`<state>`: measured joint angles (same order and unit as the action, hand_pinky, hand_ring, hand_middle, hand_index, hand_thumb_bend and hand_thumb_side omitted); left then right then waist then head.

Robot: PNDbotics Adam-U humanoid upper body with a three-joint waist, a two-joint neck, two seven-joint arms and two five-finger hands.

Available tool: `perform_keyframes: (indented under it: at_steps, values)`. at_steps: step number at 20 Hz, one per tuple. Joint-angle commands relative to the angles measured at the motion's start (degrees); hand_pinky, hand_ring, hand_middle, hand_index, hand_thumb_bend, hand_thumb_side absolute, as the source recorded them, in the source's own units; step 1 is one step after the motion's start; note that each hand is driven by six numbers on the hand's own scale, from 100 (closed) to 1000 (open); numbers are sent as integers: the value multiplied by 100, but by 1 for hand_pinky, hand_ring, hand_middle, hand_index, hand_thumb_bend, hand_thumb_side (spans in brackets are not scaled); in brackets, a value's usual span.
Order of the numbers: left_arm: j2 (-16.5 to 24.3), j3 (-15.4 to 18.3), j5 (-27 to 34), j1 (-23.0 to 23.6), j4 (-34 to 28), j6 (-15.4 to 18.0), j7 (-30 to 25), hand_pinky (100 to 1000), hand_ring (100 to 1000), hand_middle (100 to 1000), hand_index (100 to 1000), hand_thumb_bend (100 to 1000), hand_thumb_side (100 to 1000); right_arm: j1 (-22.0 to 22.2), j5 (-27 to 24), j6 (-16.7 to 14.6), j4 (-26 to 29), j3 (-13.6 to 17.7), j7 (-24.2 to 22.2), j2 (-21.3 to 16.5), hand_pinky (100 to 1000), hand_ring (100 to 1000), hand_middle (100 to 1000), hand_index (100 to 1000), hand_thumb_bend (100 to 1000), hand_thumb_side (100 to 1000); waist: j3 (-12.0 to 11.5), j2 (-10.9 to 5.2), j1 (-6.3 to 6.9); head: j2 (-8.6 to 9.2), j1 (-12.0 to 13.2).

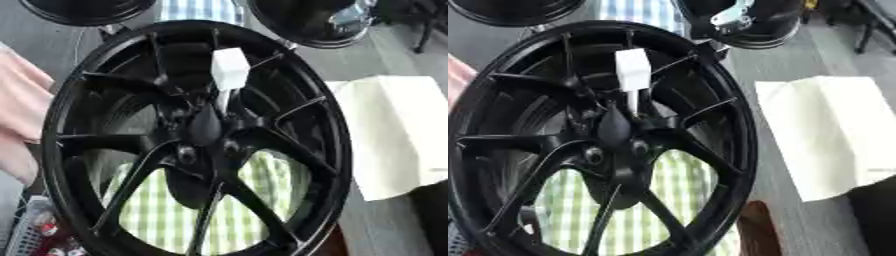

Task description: Pull the pin out of the wheel hub.

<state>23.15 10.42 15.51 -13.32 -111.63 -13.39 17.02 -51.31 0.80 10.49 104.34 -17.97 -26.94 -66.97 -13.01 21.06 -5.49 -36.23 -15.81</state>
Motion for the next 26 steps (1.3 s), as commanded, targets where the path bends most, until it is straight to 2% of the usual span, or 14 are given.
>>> perform_keyframes:
  at_steps: [1, 7, 16, 21, 26]
  values:
    - [88, 8, -13, -52, -84, -2, -28, 751, 604, 570, 674, 100, 799, -214, 93, 284, -19, -145, -35, 32, 829, 810, 716, 827, 664, 403, -7, -182, 8, -43, -18]
    - [90, 11, -12, -39, -87, -10, -27, 750, 604, 570, 674, 107, 791, -496, -68, 712, -164, -447, -137, 296, 827, 809, 712, 829, 651, 386, -21, -217, -32, -96, 5]
    - [86, 15, -3, -26, -90, -25, -14, 749, 603, 570, 673, 108, 790, -681, -289, 1062, -320, -693, -230, 502, 824, 807, 708, 830, 648, 380, -41, -235, -52, -114, -31]
    - [86, 16, 3, -21, -89, -29, -7, 748, 603, 570, 673, 109, 791, -653, -615, 1207, -306, -737, -280, 561, 822, 803, 702, 829, 633, 390, -47, -238, -55, -143, -25]
    - [87, 21, 0, 11, -85, -35, -4, 748, 602, 570, 673, 109, 791, -513, -989, 1407, -78, -598, -157, 608, 820, 800, 694, 827, 621, 391, -4, -272, -64, -182, 24]
